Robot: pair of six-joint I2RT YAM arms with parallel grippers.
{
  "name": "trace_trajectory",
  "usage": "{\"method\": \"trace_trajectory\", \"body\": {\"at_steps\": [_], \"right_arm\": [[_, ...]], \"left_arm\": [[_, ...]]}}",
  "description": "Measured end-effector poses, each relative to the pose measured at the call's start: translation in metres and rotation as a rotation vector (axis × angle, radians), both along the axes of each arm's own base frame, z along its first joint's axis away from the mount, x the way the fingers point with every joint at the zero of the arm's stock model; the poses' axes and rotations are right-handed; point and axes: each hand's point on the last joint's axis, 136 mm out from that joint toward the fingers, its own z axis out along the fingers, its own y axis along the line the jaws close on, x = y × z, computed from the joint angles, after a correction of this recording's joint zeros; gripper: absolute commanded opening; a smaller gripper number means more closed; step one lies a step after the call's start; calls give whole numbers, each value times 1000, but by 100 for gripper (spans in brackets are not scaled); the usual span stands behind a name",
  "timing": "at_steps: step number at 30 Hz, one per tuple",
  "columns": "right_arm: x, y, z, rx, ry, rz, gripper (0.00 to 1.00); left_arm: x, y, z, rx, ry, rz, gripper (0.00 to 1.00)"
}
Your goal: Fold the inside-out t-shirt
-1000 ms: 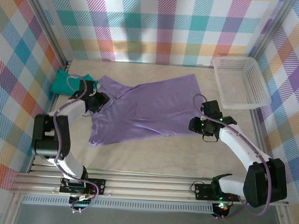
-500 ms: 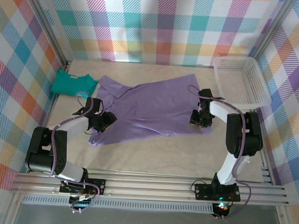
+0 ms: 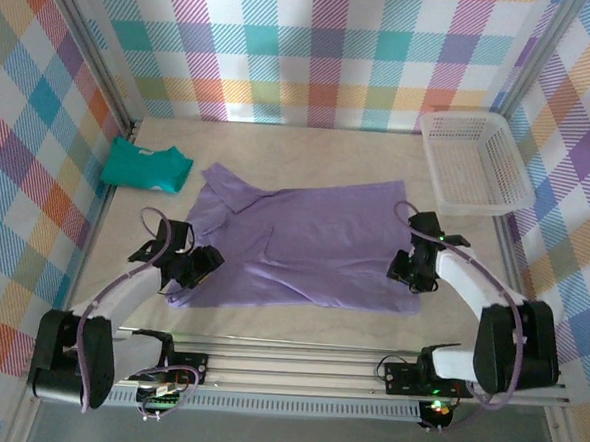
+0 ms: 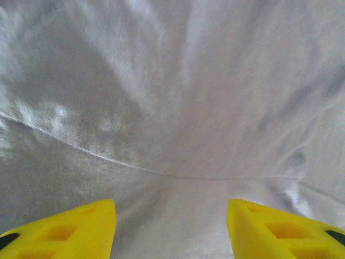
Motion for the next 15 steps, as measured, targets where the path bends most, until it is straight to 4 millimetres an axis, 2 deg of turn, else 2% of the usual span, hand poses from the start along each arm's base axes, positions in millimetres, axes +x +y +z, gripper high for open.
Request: {"method": "trace_trajectory", "body": {"at_steps": [3,5,7,9,11,12,15], "right_arm": [[51,5,30,-21,-130,29,52],[96,9,46,-43,-205,44,58],[139,12,54,-58,-258,49,59],[180,12,53,-69,-284,34,61],[210,8,43,-79,-282,17,62],[225,5,36,-88,-275,6,63],[256,-1,15,-115,-245,-14,65]], "left_arm": [[38,6,30,49,-89,24,63],[76,10,49,78,-154,46,66],[115,14,59,109,-199,64,67],[150,21,59,136,-213,86,67],[179,28,51,157,-204,101,67],[196,31,45,163,-197,105,67],[228,42,25,177,-162,114,67]]}}
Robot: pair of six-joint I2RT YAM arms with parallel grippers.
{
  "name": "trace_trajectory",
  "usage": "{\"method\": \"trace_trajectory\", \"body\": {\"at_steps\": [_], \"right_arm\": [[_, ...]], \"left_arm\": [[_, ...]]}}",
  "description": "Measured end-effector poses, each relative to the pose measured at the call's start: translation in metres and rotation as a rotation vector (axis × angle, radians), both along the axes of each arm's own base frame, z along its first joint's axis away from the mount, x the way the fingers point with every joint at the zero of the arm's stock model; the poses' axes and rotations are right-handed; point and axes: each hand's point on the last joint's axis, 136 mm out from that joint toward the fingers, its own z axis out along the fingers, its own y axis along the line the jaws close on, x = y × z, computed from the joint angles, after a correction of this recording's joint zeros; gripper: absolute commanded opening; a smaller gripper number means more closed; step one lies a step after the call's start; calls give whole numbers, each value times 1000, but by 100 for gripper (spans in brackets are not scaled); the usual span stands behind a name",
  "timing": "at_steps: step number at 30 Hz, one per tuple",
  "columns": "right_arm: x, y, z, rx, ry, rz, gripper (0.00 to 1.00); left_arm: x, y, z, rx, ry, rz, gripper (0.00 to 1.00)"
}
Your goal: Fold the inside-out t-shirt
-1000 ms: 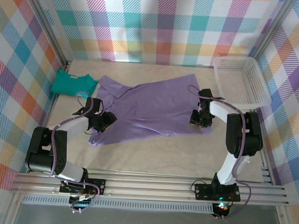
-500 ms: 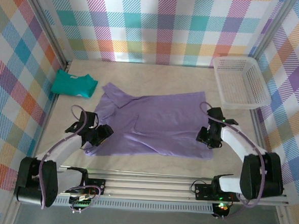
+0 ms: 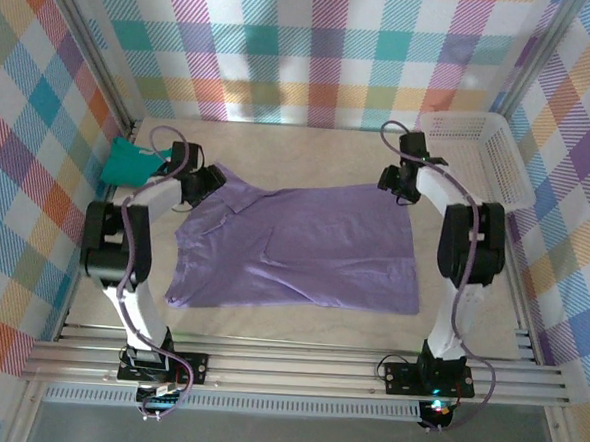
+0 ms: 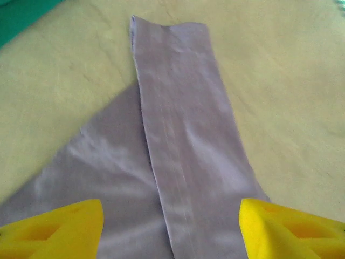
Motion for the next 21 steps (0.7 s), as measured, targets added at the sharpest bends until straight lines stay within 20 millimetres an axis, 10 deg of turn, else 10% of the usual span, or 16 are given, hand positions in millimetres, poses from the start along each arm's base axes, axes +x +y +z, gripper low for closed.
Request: {"method": "trace_trajectory", "body": {"at_steps": [12,21], "right_arm": [[54,-19,-34,-46,105,-52,60],[54,-13,-48,-10,165,-51,25]], "left_arm": [[30,6,-11,7,49,-33,66],[32,14,-10,3,73,-22,65]]}}
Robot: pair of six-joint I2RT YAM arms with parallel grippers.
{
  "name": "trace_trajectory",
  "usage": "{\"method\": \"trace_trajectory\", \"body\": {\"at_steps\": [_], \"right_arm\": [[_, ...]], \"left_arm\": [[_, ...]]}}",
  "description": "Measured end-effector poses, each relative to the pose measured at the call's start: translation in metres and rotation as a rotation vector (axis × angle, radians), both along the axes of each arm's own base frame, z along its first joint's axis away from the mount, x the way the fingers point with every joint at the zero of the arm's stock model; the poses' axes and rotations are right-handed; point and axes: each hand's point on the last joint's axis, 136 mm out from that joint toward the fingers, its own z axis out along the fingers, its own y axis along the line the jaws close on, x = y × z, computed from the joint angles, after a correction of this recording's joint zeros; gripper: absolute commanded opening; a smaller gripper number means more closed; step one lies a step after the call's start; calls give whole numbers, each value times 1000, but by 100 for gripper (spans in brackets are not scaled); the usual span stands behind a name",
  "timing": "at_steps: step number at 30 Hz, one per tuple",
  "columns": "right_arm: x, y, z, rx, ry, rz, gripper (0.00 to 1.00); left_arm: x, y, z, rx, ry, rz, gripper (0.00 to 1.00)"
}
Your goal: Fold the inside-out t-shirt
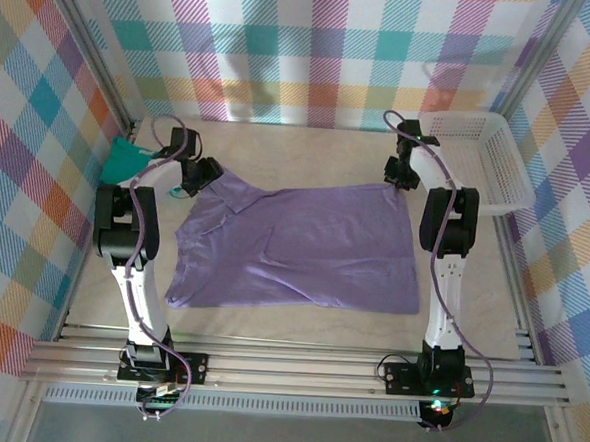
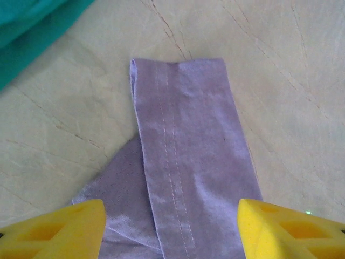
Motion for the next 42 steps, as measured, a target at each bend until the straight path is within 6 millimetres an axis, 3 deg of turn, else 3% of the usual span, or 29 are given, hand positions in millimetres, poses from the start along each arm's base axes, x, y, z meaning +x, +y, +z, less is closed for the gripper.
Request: {"method": "trace_trajectory", "body": {"at_steps": [5,13,18,32,42], "right_arm": [[-1,2,0,12,4,5,14],[-1,5,0,30,5,12,11],[0,7,0,38,3,15,11],[0,8,0,43,2,24,9],[-1,12,7,52,-31,76,7]], "left_arm": [[20,17,-3,20,14,21,65],[47,25,-31,59,90,1,61],[58,24,-30,57,92,-18,43],[57,26,-37,46,123,-44,0],[61,16,-26,1,79,-58,0]]}}
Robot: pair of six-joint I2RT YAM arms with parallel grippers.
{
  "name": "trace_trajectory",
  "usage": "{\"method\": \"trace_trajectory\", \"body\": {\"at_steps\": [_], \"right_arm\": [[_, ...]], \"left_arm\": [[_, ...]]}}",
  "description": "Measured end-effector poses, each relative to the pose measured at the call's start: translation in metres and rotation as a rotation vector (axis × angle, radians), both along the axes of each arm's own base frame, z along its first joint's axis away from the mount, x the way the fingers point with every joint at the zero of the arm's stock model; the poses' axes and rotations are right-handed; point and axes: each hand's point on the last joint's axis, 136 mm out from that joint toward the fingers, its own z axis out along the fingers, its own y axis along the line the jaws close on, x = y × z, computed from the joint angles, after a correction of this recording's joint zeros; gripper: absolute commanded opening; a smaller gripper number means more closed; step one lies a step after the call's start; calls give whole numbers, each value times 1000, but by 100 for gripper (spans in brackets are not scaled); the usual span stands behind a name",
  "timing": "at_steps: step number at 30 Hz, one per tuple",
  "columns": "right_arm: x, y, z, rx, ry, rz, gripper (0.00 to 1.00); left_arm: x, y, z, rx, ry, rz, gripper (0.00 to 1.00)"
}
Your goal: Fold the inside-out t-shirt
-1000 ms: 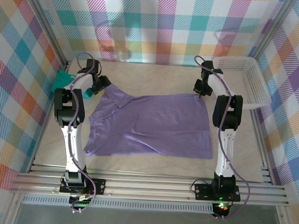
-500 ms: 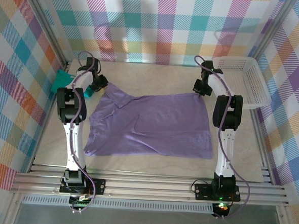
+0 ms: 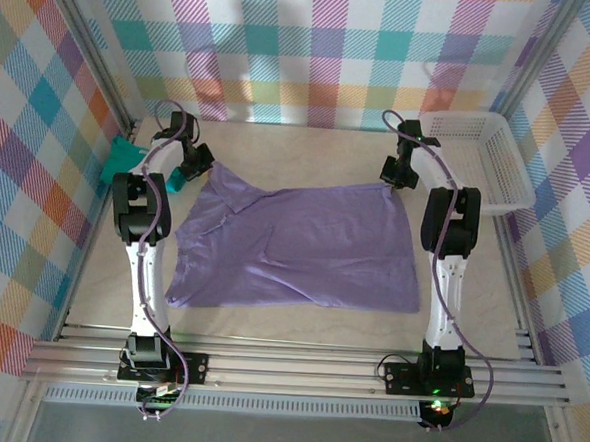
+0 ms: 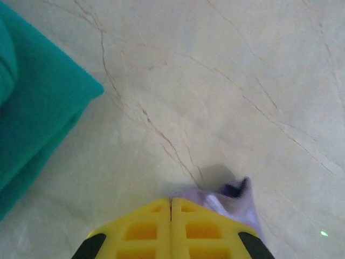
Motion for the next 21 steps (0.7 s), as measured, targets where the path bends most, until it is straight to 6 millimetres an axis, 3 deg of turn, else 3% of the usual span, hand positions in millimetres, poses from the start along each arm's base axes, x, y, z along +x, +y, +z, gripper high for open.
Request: {"method": "trace_trajectory", "body": {"at_steps": [4,12,15,21], "right_arm": [[-6,4,20,18,-47,38,6],[-30,6,76,15,-185,120,4],[-45,3,83,-6,-203,147,4],[-82,-4,90,-50,-214,196,4]], "left_arm": [[-19,-5,37,-33,-42,11,0],[-93,-11,168,-54,-249,25,0],[-123,-14,193,-70,-287,30,0],[-179,-24,218,-109,-280,12,0]]}}
